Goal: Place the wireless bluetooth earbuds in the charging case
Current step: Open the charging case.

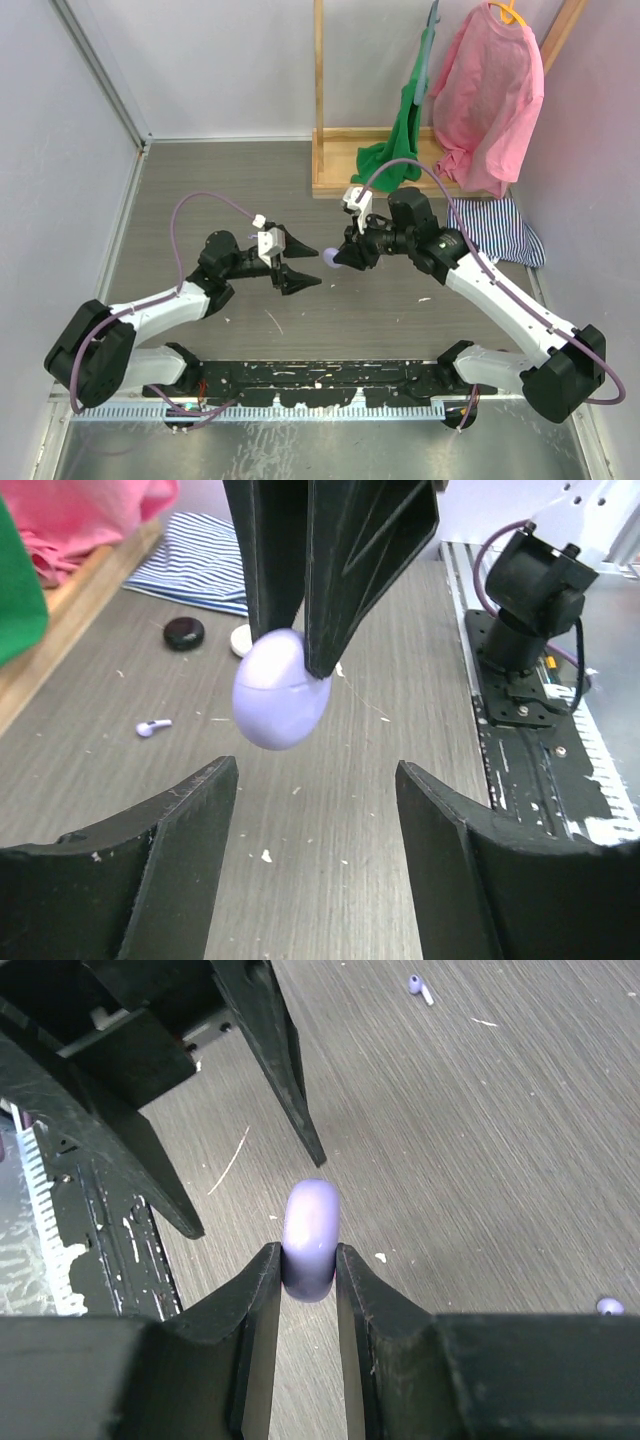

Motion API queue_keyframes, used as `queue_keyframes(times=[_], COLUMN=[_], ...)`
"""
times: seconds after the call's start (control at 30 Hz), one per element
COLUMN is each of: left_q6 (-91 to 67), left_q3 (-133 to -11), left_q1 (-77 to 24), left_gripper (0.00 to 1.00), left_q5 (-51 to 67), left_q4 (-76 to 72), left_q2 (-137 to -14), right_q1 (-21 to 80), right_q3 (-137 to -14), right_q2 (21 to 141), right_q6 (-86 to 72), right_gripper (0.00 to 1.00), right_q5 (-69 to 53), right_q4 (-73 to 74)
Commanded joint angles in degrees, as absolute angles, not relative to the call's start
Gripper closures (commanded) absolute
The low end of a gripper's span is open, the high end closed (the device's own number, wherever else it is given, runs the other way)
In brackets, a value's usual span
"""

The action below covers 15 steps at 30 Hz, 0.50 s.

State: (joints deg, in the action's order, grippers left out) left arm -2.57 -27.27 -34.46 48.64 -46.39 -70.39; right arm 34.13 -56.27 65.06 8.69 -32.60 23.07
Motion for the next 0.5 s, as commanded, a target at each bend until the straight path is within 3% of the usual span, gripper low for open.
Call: queue_keyframes(times=[0.0, 0.27, 0.47], left_q6=[-4.18, -9.78, -14.53], left_q3=[-30.01, -31.45, -31.04], left_q1=[-34.19, -34.15, -34.11], left_gripper=[0.36, 0.42, 0.53], left_q5=[52.53, 55.80, 58.19], left_q4=[-45.84, -48.74, -56.08], left_q2=[-71.54, -74.88, -77.28], right_q1=[34.52, 36.12, 36.90], right_q3=[-60.35, -63.12, -64.20], right_q2=[66.14, 68.26, 68.05], right_q6=[13.76, 18.50, 21.07], right_gripper=[0.95, 0.95, 0.94], right_q5=[-38.35, -41.43, -42.27], right_q4=[24.77, 26.67, 27.34])
